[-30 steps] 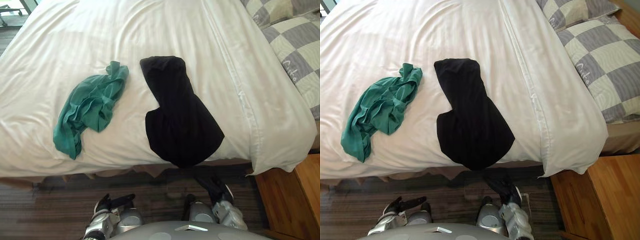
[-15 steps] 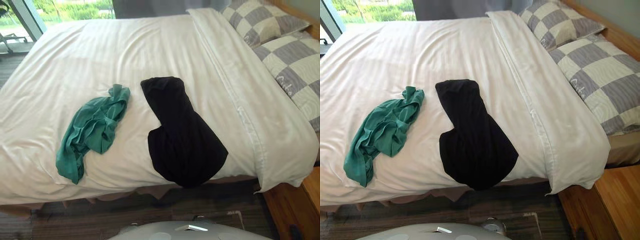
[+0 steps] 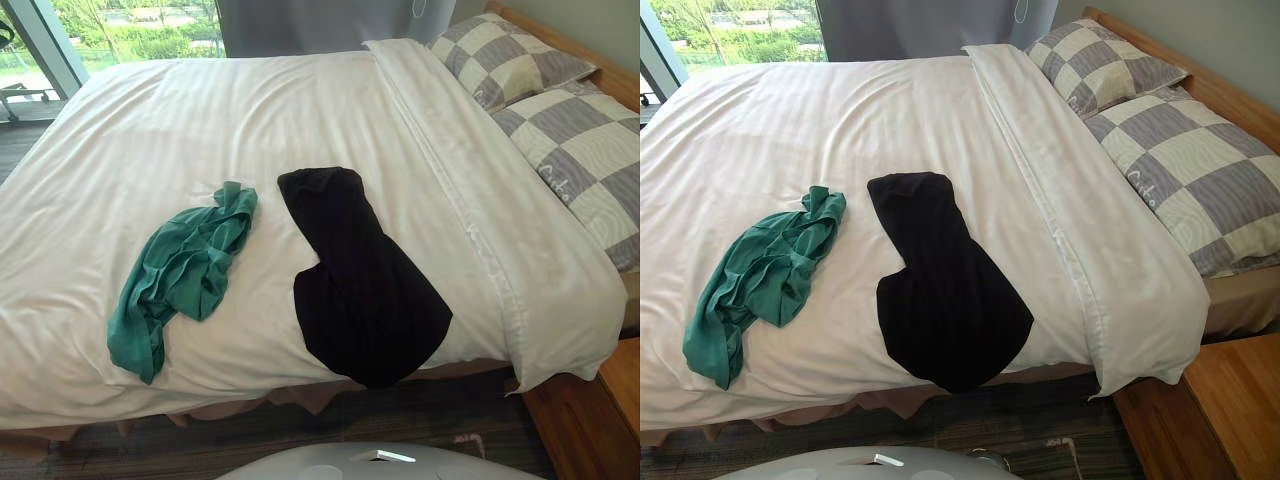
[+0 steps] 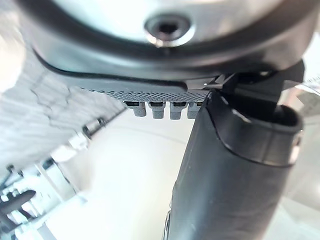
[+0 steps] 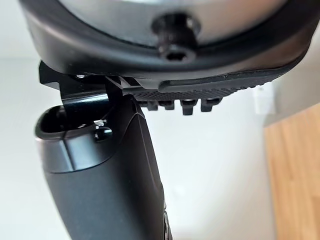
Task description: Tidy up the quilt and then pick up the clothes from the bed and put them into the laundry hamper
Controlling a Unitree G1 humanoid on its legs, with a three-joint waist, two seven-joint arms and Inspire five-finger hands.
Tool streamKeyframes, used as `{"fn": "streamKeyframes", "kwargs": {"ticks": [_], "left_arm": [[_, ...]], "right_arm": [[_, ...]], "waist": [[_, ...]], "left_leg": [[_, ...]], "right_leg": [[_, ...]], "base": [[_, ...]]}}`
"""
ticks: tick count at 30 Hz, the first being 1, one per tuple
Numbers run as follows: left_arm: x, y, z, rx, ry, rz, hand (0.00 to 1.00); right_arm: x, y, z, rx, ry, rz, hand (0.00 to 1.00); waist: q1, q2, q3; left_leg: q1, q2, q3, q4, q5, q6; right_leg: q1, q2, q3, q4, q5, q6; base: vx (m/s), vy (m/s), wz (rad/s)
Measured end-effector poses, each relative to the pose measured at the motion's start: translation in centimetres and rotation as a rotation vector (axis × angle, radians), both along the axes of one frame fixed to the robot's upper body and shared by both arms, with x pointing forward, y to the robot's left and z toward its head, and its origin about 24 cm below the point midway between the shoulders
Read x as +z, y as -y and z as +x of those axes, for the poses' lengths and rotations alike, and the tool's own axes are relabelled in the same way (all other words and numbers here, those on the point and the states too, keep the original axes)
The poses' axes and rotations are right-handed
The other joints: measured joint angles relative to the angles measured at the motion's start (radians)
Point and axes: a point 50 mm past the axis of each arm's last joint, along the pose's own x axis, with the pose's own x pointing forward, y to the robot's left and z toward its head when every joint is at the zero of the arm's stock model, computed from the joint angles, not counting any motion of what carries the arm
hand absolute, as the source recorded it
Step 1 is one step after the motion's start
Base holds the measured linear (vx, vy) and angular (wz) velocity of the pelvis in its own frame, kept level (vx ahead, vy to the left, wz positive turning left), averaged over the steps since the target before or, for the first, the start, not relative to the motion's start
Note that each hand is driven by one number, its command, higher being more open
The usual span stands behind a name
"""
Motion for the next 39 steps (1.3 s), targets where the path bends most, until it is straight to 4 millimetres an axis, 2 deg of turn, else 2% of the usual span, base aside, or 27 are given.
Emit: {"fn": "streamKeyframes", "kwargs": {"ticks": [1,3,6,7,8,10,12,13,14,15,17,19,21,22,23,24,27,30,34,36,37,38,39], "left_arm": [[1.3,0.0,0.3,-0.008,-0.011,0.064,1.0],[2.6,0.0,1.0,-0.034,-0.05,0.131,1.0],[3.7,0.3,3.3,-0.111,-0.205,0.209,1.0],[4.3,0.7,5.5,-0.167,-0.39,0.261,1.0],[4.5,1.0,6.5,-0.194,-0.463,0.286,1.0],[4.6,2.2,9.7,-0.275,-0.662,0.373,1.0],[3.5,4.4,13.3,-0.376,-0.816,0.466,1.0],[2.1,6.0,15.4,-0.433,-0.899,0.504,1.0],[0.1,7.7,17.0,-0.501,-0.96,0.518,1.0],[-1.1,8.6,17.8,-0.541,-0.99,0.517,1.0],[-5.5,11.4,19.8,-0.685,-1.095,0.48,1.0],[-8.1,13.2,20.6,-0.773,-1.132,0.444,1.0],[-9.6,14.4,21.1,-0.835,-1.147,0.426,1.0],[-10.1,15.1,21.5,-0.866,-1.194,0.443,1.0],[-10.3,15.4,21.7,-0.88,-1.22,0.453,1.0],[-10.9,16.3,22.3,-0.915,-1.281,0.491,1.0],[-11.4,17.7,23.3,-0.942,-1.296,0.522,1.0],[-11.5,18.2,23.9,-0.944,-1.319,0.546,1.0],[-12.6,18.2,23.8,-0.961,-1.39,0.505,1.0],[-14.1,17.8,23.2,-0.975,-1.473,0.427,1.0],[-15.4,17.5,22.6,-0.98,-1.554,0.371,1.0],[-16.8,17.3,22.0,-0.998,-1.635,0.312,1.0],[-17.7,17.5,21.8,-1.018,-1.693,0.29,1.0]], "right_arm": [[1.1,0.3,0.8,0.037,-0.007,-0.044,1.0],[2.7,0.7,2.3,0.108,-0.013,-0.111,1.0],[4.9,0.2,5.3,0.256,-0.007,-0.21,1.0],[5.7,-0.5,7.4,0.373,-0.007,-0.249,1.0],[6.0,-0.8,8.3,0.422,-0.008,-0.26,1.0],[6.4,-2.2,10.8,0.559,-0.006,-0.282,1.0],[6.4,-4.3,13.8,0.713,-0.037,-0.303,1.0],[6.1,-5.7,15.1,0.792,-0.066,-0.307,1.0],[5.8,-7.0,16.5,0.863,-0.081,-0.302,1.0],[5.6,-7.6,17.2,0.893,-0.087,-0.299,1.0],[4.9,-9.8,19.0,0.984,-0.074,-0.267,1.0],[4.1,-11.3,19.9,1.041,-0.075,-0.222,1.0],[3.4,-12.8,20.6,1.092,-0.076,-0.196,1.0],[3.2,-14.0,20.9,1.127,-0.084,-0.204,1.0],[3.2,-14.5,21.0,1.148,-0.082,-0.207,1.0],[3.4,-16.0,21.2,1.198,-0.11,-0.246,1.0],[3.3,-17.4,21.3,1.248,-0.153,-0.28,1.0],[3.0,-18.0,21.2,1.271,-0.169,-0.274,1.0],[2.8,-18.1,21.0,1.273,-0.187,-0.255,1.0],[2.8,-18.3,20.8,1.282,-0.195,-0.252,1.0],[2.6,-18.6,20.7,1.292,-0.193,-0.242,1.0],[2.4,-19.0,20.7,1.291,-0.176,-0.226,1.0],[2.5,-19.0,20.8,1.286,-0.171,-0.226,1.0]], "waist": [[0.0,0.002,0.0],[-0.001,0.005,-0.002],[-0.002,0.007,-0.005],[-0.002,0.007,-0.007],[-0.001,0.007,-0.009],[0.004,0.006,-0.01],[0.003,0.006,-0.01],[0.005,0.006,-0.011],[0.004,0.006,-0.011],[0.003,0.008,-0.01],[0.001,0.016,0.005],[0.0,0.011,0.013],[0.001,-0.002,0.023],[0.0,-0.012,0.029],[-0.001,-0.013,0.03],[-0.014,-0.011,0.031],[-0.025,-0.004,0.035],[-0.03,-0.003,0.036],[-0.035,0.012,0.045],[-0.043,0.019,0.047],[-0.042,0.011,0.048],[-0.045,-0.02,0.056],[-0.05,-0.001,0.049]], "left_leg": [[0.0,0.0,0.002,0.001,0.0,0.0],[0.002,-0.001,0.003,0.001,0.0,0.0],[0.003,0.0,0.002,0.002,0.0,0.0],[0.003,0.0,0.001,0.002,0.0,0.0],[0.002,0.0,0.001,0.002,0.0,0.001],[0.001,0.0,-0.001,0.002,0.0,0.001],[0.0,-0.001,-0.001,0.004,0.0,0.001],[-0.002,-0.001,-0.003,0.004,0.0,0.001],[-0.004,-0.001,-0.002,0.004,0.0,0.001],[-0.008,-0.001,-0.001,0.006,0.0,0.001],[-0.012,0.0,0.009,0.007,0.0,0.001],[0.0,0.003,0.024,0.01,0.0,0.001],[0.017,0.005,0.045,0.02,-0.001,0.002],[0.02,0.006,0.056,0.037,-0.007,0.012],[0.023,0.006,0.059,0.044,-0.009,0.013],[0.027,0.009,0.06,0.068,-0.022,0.02],[0.046,0.01,0.061,0.082,-0.033,0.022],[0.047,0.011,0.063,0.085,-0.033,0.022],[0.053,0.012,0.081,0.095,-0.033,0.022],[0.054,0.013,0.091,0.112,-0.033,0.022],[0.031,0.016,0.1,0.184,-0.034,0.021],[0.005,-0.013,0.093,0.149,-0.098,0.007],[0.008,-0.035,0.086,0.05,-0.066,0.027]], "right_leg": [[0.0,0.001,0.004,-0.003,0.002,-0.001],[0.004,0.002,0.007,-0.009,0.005,-0.002],[0.008,0.004,0.008,-0.018,0.01,0.0],[0.008,0.004,0.009,-0.018,0.011,0.001],[0.007,0.005,0.009,-0.018,0.012,0.0],[0.007,0.004,0.01,-0.018,0.016,-0.001],[0.006,0.004,0.014,-0.019,0.019,-0.003],[0.005,0.004,0.015,-0.02,0.02,-0.004],[-0.001,0.005,0.02,-0.021,0.02,-0.004],[-0.006,0.005,0.026,-0.021,0.021,-0.004],[-0.024,0.009,0.049,-0.02,0.029,-0.007],[-0.027,0.016,0.087,-0.02,0.032,-0.011],[-0.026,0.021,0.128,-0.018,0.032,-0.011],[-0.025,0.021,0.147,-0.017,0.032,-0.011],[-0.024,0.021,0.154,-0.016,0.032,-0.011],[-0.015,0.021,0.167,-0.016,0.033,-0.013],[0.005,0.021,0.181,-0.015,0.033,-0.013],[0.005,0.021,0.187,-0.015,0.033,-0.013],[0.008,0.023,0.209,-0.015,0.033,-0.013],[0.008,0.022,0.223,-0.015,0.033,-0.013],[0.01,0.013,0.237,-0.015,0.04,-0.023],[0.012,-0.025,0.243,-0.014,0.046,-0.024],[0.008,-0.026,0.241,-0.014,0.049,-0.021]], "base": [[0.0,0.002,-0.06],[0.0,0.002,-0.03],[-0.01,0.003,0.0],[-0.04,0.01,0.01],[-0.04,0.014,0.01],[-0.04,0.016,0.01],[-0.04,0.018,-0.01],[-0.03,0.011,-0.04],[-0.02,0.005,-0.06],[-0.01,0.001,-0.12],[0.01,-0.003,-0.21],[0.04,-0.013,-0.3],[0.05,-0.01,-0.42],[0.05,-0.011,-0.4],[0.07,-0.016,-0.32],[0.06,-0.004,-0.18],[0.06,0.005,-0.08],[0.04,-0.005,-0.04],[0.04,-0.014,-0.08],[0.05,-0.025,-0.15],[0.08,-0.004,-0.2],[0.06,0.024,-0.17],[0.01,0.055,-0.15]]}}
